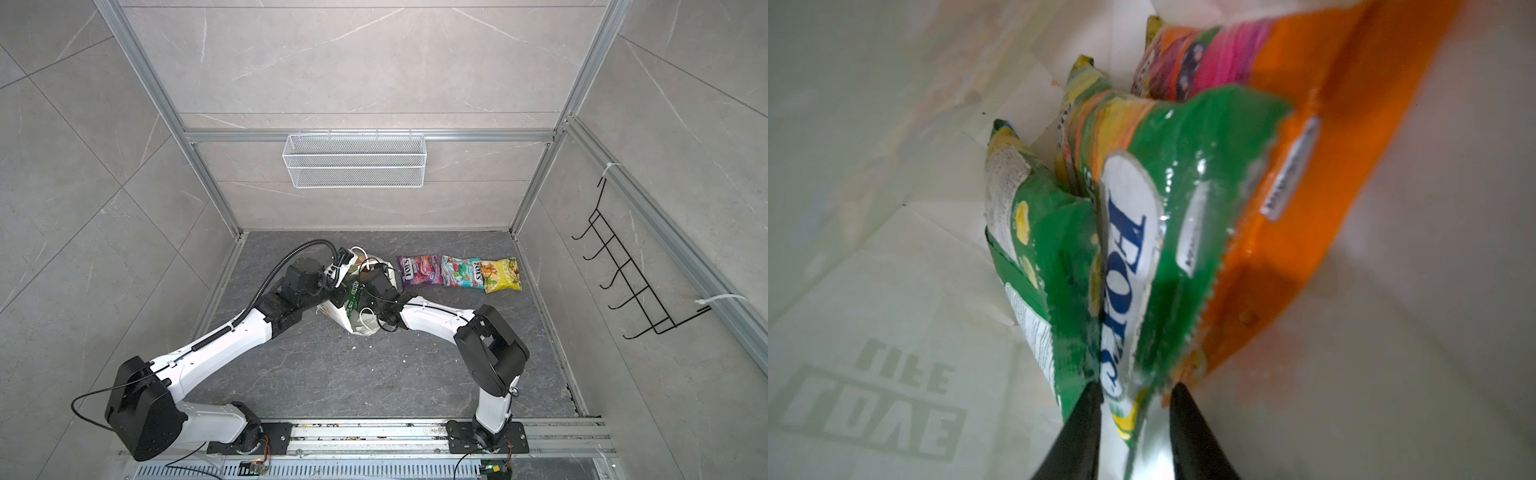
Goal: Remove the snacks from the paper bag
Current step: 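Close the right gripper on the green Fox's Spring Tea packet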
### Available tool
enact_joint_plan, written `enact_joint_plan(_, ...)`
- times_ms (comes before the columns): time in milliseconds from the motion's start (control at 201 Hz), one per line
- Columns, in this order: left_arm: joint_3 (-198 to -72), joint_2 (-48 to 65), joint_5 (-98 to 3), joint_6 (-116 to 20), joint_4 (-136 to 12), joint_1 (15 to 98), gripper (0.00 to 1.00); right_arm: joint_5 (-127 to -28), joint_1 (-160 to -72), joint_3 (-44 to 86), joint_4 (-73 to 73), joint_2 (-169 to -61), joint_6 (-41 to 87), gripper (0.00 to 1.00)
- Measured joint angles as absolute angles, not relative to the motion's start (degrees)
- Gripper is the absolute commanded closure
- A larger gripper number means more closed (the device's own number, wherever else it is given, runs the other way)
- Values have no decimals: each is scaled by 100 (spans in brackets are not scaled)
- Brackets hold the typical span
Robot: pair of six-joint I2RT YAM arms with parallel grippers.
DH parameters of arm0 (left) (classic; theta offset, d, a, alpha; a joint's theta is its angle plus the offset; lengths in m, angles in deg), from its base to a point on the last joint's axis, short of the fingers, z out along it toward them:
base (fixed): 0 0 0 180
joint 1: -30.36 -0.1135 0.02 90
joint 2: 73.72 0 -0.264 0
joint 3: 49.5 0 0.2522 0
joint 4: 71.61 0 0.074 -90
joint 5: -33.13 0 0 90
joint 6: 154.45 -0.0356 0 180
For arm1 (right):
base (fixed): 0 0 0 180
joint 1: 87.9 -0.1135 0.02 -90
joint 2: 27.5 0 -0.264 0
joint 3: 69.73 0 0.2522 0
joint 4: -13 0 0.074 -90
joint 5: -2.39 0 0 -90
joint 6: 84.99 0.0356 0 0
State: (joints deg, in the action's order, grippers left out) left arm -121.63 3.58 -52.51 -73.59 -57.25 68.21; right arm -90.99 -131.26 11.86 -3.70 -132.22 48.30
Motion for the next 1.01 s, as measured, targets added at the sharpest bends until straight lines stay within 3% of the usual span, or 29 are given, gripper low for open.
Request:
enact_joint_plan(239, -12163, 369, -5337, -7359, -5657, 6818, 100, -9186, -13126, 1272, -121, -13509, 5079, 91)
enact_joint_plan(383, -12163, 371, -5380, -7362, -5659, 6818, 100, -9219, -13126, 1272, 25, -13518, 5155, 97)
enact_joint_plan(562, -12163, 371, -5404, -7364, -5666, 6821, 100, -9230, -13126, 1099, 69, -13321, 5020, 99)
enact_joint_plan(1010, -12194, 446, -5608, -7554, -5821, 6825, 100, -9254, -13115, 859, -661, -11566, 4091, 100)
